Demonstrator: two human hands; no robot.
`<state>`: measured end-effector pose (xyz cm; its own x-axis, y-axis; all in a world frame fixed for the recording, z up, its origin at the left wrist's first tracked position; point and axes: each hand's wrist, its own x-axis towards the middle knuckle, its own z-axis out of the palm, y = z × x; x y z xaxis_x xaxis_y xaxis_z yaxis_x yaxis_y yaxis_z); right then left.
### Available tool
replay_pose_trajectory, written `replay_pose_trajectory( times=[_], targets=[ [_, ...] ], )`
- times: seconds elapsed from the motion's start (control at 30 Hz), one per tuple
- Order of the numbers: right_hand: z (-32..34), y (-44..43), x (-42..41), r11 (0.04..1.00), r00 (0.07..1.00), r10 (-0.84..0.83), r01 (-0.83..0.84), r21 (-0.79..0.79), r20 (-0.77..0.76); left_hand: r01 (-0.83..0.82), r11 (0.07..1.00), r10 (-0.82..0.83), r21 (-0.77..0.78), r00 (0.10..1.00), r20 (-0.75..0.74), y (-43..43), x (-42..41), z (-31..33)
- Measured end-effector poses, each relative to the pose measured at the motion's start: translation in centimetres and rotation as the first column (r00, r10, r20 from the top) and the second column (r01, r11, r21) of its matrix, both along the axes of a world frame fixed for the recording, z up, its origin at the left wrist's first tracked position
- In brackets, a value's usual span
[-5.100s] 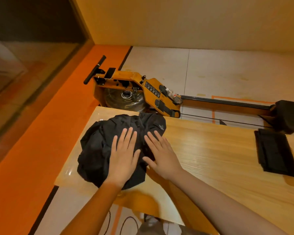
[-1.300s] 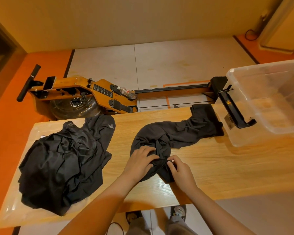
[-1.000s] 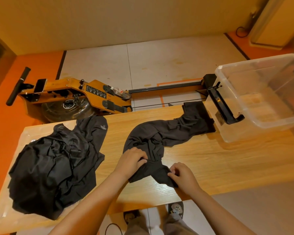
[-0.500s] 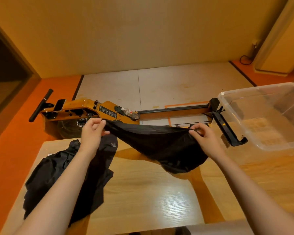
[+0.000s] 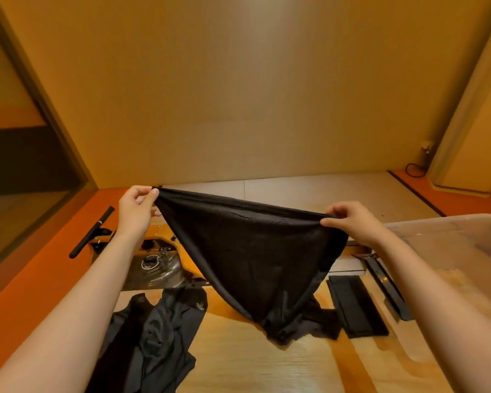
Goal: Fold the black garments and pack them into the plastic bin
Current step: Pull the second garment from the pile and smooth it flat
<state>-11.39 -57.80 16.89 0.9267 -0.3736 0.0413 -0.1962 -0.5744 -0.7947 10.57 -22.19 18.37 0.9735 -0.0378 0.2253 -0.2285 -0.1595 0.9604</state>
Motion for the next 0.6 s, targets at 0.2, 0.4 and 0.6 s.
replay_pose_trajectory(
  times=[0.2,0.4,0.6],
  targets=[
    [3.9,-1.5,4.0,0.958,0.949,-0.207,0.246,-0.146,0.238,-0.008,0.997,0.014,-0.076,0.997,0.07,-1.3,2.0,4.5],
    [8.5,-3.2,6.0,0.956,0.911,-0.223,0.275,-0.105,0.348,-0.015,0.997,0.023,-0.082,0.995,0.1,-2.7,3.3,8.4],
    [13.9,-4.4,6.6,0.948,0.869,-0.214,0.295,-0.118,0.447,0.038,0.993,-0.024,-0.108,0.991,0.129,-2.9,4.6,12.1]
  ],
)
